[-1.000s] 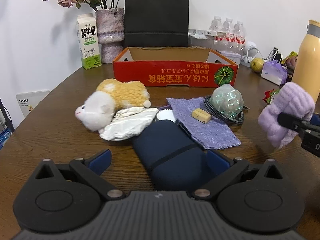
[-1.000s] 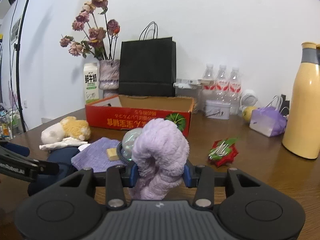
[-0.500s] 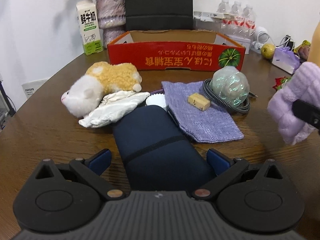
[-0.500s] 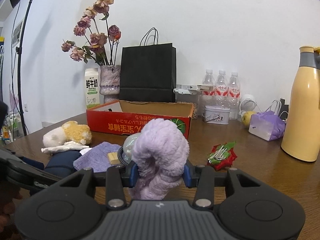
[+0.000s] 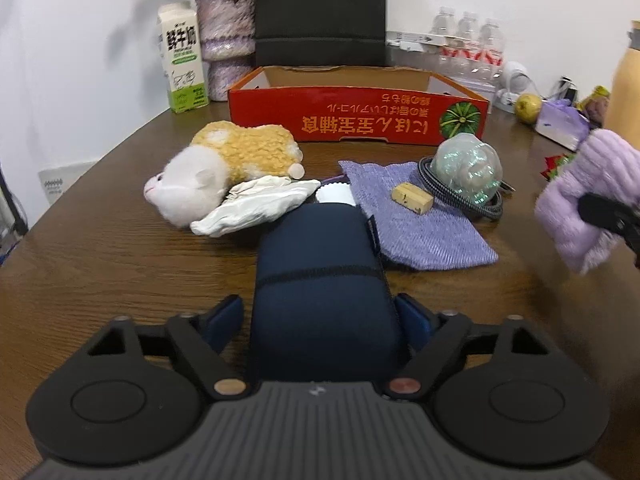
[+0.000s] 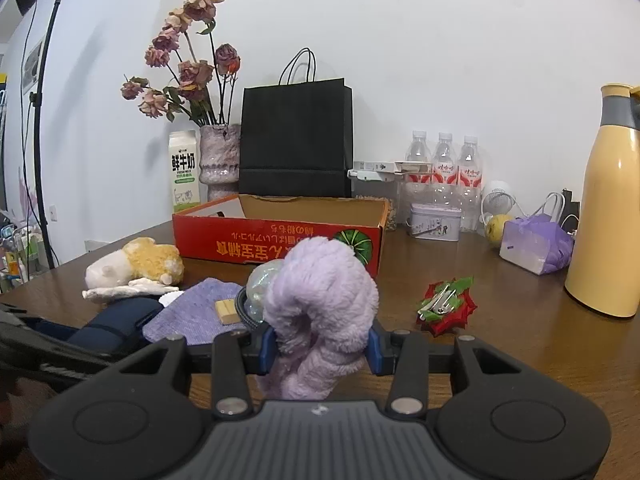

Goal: Organize objects
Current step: 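Close the right gripper on the lavender towel while the left gripper grasps the navy pouch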

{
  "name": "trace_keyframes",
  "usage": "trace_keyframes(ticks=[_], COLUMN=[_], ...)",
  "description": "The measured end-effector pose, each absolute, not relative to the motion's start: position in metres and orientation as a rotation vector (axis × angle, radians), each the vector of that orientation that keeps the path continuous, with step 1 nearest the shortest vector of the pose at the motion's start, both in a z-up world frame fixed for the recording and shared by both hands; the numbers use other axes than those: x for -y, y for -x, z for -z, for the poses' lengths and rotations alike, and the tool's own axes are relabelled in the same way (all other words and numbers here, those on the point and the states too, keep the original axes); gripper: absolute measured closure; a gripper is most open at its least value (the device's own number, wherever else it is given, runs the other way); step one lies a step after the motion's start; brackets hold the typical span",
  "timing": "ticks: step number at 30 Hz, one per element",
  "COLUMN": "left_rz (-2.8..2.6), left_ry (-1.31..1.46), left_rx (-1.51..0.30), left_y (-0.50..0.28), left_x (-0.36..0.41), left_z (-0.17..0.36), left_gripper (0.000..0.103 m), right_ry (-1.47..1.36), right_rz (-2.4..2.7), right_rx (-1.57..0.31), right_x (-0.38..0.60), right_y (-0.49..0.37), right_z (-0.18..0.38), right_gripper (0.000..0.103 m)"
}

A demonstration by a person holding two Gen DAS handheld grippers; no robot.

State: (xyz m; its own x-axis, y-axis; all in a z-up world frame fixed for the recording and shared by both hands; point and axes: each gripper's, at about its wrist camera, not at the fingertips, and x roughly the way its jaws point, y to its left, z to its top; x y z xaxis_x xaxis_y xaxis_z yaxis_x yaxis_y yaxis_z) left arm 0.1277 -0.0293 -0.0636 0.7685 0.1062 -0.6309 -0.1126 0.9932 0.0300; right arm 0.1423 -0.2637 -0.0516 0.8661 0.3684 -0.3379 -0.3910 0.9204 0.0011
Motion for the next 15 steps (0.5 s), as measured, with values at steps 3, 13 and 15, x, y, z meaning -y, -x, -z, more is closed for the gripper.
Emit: trace_keyframes(ticks=[3, 13, 15], left_rz=[-0.089, -0.073, -0.064], left_ry=[-0.019, 0.02, 0.056], left_rx=[-0.685, -0.665, -0.65], left_y=[-0.121, -0.119, -0.121], left_x=[0.019, 0.01, 0.009], left_z=[0.063, 0.066, 0.066], left_gripper=[0.023, 0.0, 0.0], right_ry=[0.071, 0.082, 0.086], right_rz=[-0.397, -0.402, -0.401], right_rx=[-0.348, -0.331, -0.329], right_x=[0.263, 0.262, 0.262], right_y=[-0.143, -0.14, -0.14], right_z=[0.053, 0.051, 0.051], right_gripper=[0.061, 0.061, 0.061])
